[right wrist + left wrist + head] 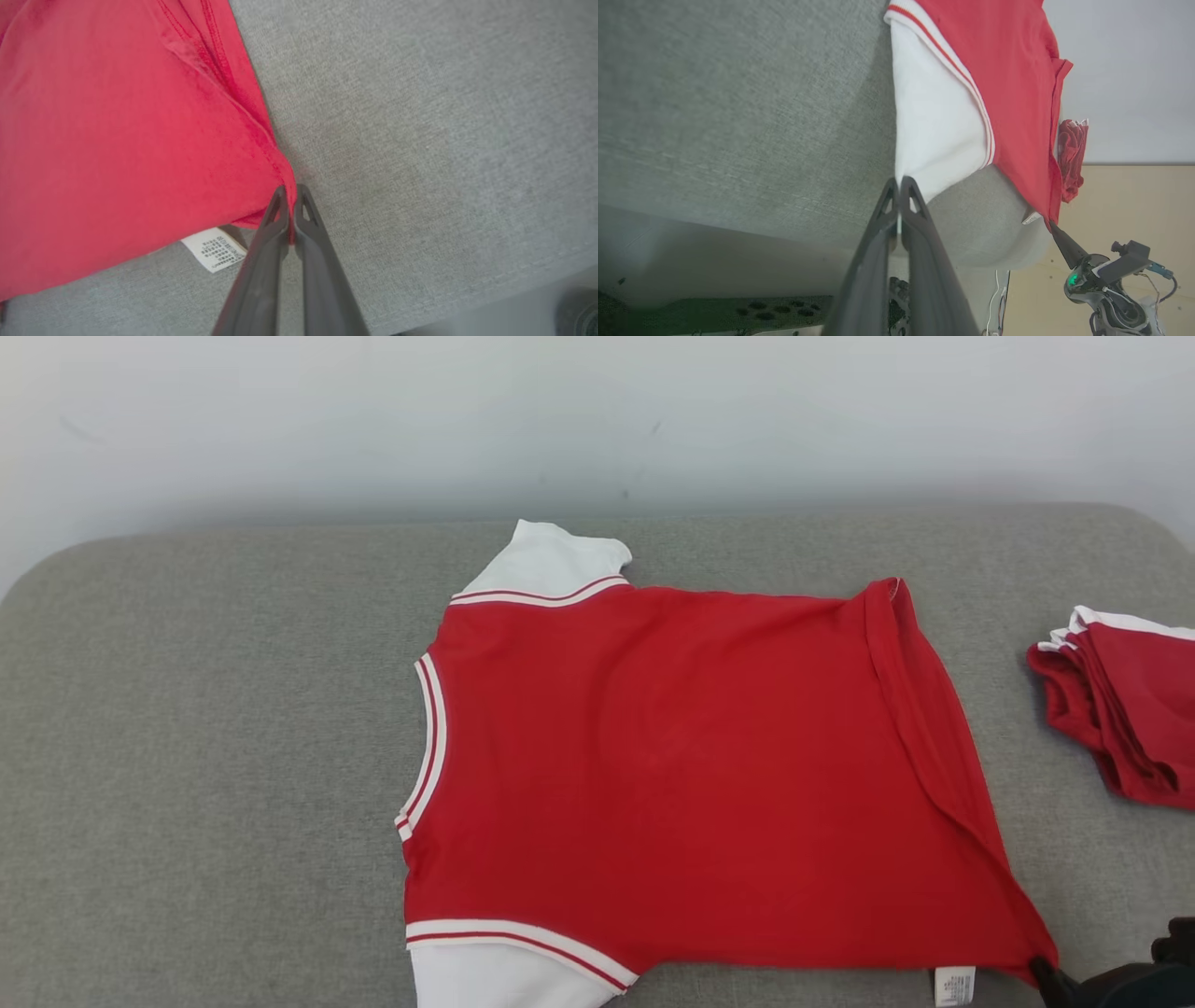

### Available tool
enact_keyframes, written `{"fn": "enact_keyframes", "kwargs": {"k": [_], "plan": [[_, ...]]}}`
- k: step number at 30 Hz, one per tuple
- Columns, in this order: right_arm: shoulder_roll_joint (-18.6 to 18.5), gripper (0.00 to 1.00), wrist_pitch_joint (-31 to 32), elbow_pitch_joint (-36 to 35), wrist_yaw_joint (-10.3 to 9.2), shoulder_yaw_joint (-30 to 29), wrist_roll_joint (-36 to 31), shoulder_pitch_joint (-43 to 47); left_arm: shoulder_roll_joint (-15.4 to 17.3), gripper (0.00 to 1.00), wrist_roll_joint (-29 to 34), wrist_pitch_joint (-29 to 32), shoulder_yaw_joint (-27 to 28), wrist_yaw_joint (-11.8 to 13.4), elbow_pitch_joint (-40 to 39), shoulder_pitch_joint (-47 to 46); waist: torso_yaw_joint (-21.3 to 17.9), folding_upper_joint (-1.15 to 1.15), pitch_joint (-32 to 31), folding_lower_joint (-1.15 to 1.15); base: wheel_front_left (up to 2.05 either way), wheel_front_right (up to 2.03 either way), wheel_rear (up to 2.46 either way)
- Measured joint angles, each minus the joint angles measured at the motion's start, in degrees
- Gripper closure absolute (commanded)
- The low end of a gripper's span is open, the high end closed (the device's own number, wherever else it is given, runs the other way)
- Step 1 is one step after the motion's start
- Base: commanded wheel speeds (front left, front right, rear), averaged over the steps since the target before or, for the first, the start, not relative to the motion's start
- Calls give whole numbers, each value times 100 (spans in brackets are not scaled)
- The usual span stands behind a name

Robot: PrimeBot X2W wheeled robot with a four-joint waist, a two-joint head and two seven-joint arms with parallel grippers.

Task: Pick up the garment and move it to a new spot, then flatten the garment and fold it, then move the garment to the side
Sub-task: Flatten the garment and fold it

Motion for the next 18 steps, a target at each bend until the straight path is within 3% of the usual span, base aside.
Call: {"fn": "enact_keyframes", "kwargs": {"k": [9, 13, 18], "plan": [[1, 100, -56, -23, 0, -11, -236, 93, 321, 100, 31, 409, -107, 450, -65, 151, -180, 0, 17, 0, 0, 0, 0], [1, 100, -162, 60, 0, -5, -137, 82, 279, 100, -21, 270, 38, 348, -190, 137, -220, 0, 11, 0, 0, 0, 0], [0, 100, -516, 122, 0, 59, 344, -87, -22, 100, -30, -151, 303, 68, -259, -163, -261, 0, 6, 0, 0, 0, 0]]}}
